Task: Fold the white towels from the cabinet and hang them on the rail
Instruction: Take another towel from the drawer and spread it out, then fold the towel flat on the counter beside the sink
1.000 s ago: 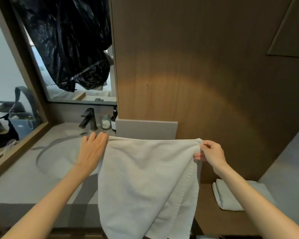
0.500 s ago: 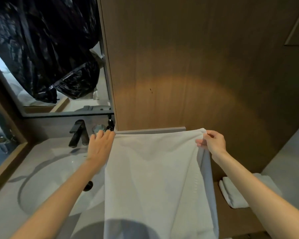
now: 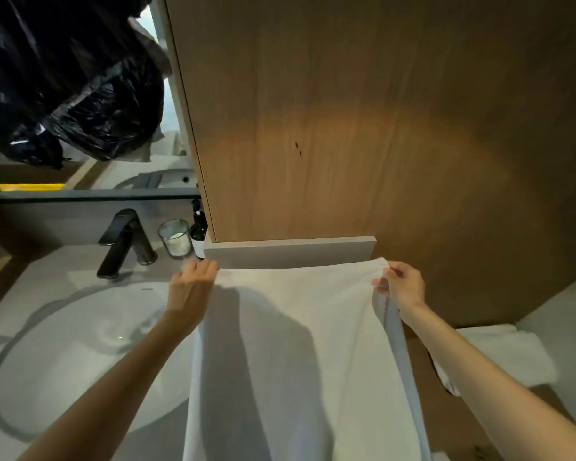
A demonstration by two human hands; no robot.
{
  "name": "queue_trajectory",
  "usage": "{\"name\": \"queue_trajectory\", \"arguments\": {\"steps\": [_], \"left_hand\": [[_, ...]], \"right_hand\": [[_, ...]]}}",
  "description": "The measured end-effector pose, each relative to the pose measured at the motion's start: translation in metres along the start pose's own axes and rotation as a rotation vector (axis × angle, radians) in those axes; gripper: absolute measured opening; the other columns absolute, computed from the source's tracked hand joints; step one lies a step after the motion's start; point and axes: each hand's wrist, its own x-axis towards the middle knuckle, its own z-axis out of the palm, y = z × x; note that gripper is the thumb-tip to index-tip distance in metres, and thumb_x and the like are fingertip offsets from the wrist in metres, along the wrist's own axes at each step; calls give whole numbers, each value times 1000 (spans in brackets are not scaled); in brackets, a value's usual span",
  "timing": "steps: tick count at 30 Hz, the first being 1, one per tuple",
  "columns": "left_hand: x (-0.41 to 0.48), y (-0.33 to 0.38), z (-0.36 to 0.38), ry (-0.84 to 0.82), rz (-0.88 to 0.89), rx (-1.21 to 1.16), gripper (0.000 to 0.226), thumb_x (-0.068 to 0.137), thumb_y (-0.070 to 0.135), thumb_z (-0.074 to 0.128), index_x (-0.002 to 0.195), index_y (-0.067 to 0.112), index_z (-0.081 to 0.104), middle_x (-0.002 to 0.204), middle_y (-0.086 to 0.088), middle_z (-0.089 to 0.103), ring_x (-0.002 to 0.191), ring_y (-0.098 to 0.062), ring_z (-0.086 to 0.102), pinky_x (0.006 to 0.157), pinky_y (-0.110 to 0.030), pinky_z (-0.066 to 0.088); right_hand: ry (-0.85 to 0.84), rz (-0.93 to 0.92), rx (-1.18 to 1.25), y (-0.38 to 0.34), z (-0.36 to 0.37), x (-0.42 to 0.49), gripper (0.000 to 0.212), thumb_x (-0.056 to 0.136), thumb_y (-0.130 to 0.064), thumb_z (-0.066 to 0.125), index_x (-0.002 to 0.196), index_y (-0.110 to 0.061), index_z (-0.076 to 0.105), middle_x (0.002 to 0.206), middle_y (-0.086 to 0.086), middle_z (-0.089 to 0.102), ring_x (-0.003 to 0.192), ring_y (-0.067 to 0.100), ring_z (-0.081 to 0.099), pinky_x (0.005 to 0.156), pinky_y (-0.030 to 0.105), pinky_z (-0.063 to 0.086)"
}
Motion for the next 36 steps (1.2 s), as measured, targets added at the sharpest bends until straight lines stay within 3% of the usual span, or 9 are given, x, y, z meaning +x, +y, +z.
{"name": "queue_trajectory", "arguments": {"steps": [4, 9, 16, 20, 26, 28, 31, 33, 36], "left_hand": [[11, 8, 21, -105, -42, -69, 41, 84, 4, 62, 123, 14, 54, 123, -10, 57, 106, -31, 53, 80, -40, 46], [16, 12, 38, -146, -122, -147, 17, 93, 14, 56, 108, 17, 49, 103, -7, 64, 85, -27, 63, 63, -38, 54], [15, 19, 51, -44, -185, -303, 8, 90, 12, 59, 87, 15, 51, 81, -10, 67, 59, -33, 61, 53, -36, 49], [9, 22, 50, 76, -362, -536, 13, 86, 10, 64, 93, 16, 56, 87, -8, 68, 68, -34, 61, 57, -40, 52], [-8, 38, 36, 104, -186, -612, 33, 80, 10, 73, 109, 18, 58, 108, -4, 67, 88, -29, 64, 74, -40, 52], [-21, 48, 26, 99, -109, -624, 33, 81, 12, 73, 111, 18, 61, 111, -1, 67, 95, -27, 64, 78, -39, 51], [-52, 68, 16, 12, -4, -688, 34, 85, 19, 70, 118, 20, 63, 119, 1, 65, 108, -23, 60, 86, -37, 50], [-83, 82, 16, -33, 65, -713, 36, 86, 23, 69, 122, 22, 62, 124, 3, 64, 113, -21, 60, 93, -36, 49], [-131, 101, 25, -107, 122, -705, 43, 90, 27, 64, 132, 25, 56, 138, 0, 55, 129, -26, 50, 104, -42, 40]], "right_hand": [[2, 31, -76, 20, 16, 29, 12, 97, -6, 52, 102, -8, 62, 77, 2, 64, 70, 22, 66, 59, 24, 57], [16, 114, -215, 50, 34, 52, 14, 93, -5, 52, 93, -8, 66, 70, 5, 65, 77, 30, 66, 78, 43, 57], [55, 84, -401, 66, 47, 55, 17, 89, -8, 54, 99, -8, 68, 102, 17, 70, 101, 35, 62, 85, 33, 47], [-9, 16, -358, 70, 47, 44, 31, 85, -4, 56, 115, -12, 60, 112, 14, 63, 104, 31, 58, 90, 36, 45], [-163, -150, -304, 70, 33, 12, 51, 89, 1, 57, 138, -10, 48, 147, 10, 40, 136, 24, 38, 112, 34, 32], [-181, -177, -279, 69, 27, -3, 47, 90, 0, 56, 135, -13, 51, 145, 7, 42, 132, 21, 43, 109, 29, 35], [-176, -212, -221, 60, 15, -35, 28, 93, -1, 54, 110, -23, 62, 115, -4, 64, 98, 11, 59, 77, 7, 42], [-189, -232, -189, 57, 6, -60, 29, 95, -1, 53, 95, -28, 64, 100, -16, 66, 83, -3, 61, 70, 6, 43], [-216, -254, -216, 64, -13, -100, 29, 97, -4, 51, 90, -28, 66, 98, -15, 68, 83, -6, 62, 70, 10, 46]]}}
